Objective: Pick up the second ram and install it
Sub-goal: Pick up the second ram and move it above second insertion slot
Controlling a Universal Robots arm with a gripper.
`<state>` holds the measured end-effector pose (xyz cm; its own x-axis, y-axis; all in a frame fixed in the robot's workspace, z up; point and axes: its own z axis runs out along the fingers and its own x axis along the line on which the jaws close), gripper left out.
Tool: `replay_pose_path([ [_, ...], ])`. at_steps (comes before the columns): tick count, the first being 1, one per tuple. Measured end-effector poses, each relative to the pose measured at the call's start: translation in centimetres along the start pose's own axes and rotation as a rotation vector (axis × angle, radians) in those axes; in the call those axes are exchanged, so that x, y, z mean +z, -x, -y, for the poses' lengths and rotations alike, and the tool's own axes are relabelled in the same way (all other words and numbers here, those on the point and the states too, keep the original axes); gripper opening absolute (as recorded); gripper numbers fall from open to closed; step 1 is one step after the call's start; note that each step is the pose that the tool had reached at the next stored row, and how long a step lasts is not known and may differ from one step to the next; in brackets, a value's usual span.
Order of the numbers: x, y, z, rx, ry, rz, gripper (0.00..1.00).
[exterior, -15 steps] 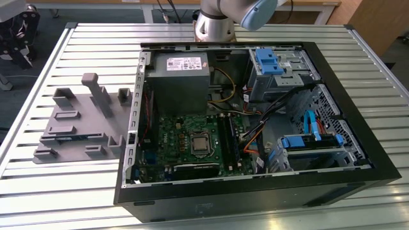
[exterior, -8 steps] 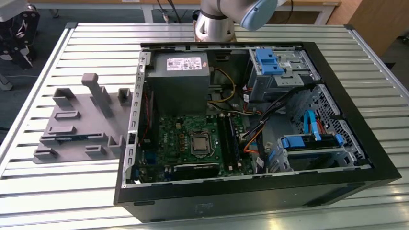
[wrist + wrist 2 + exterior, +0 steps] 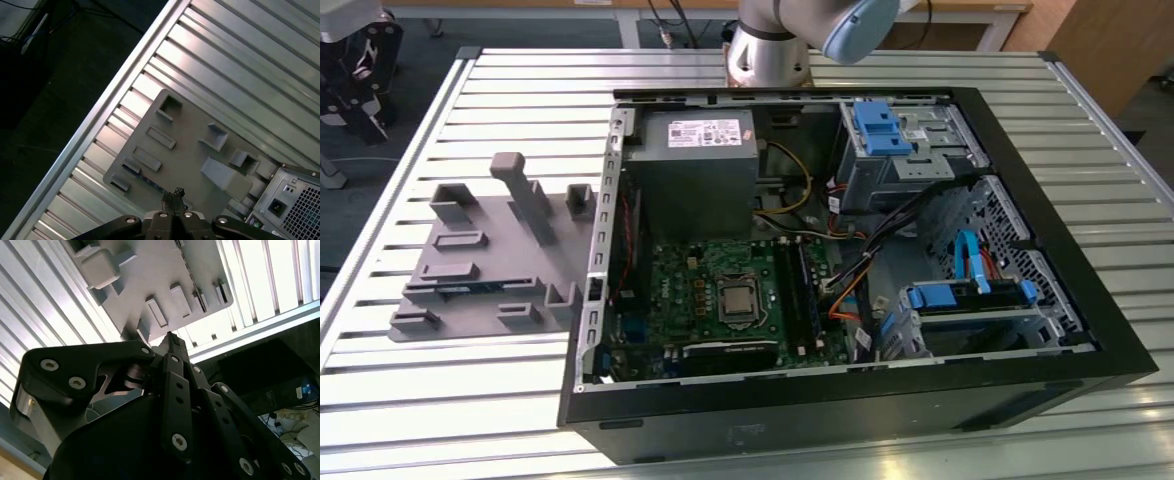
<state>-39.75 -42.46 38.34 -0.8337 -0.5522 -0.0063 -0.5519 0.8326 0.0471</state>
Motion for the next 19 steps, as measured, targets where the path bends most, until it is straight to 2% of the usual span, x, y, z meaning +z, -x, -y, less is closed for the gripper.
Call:
replay_pose_path([
  [19,0.00,0.00,0.00,-0.071,0.0005,-0.0034,0.11],
])
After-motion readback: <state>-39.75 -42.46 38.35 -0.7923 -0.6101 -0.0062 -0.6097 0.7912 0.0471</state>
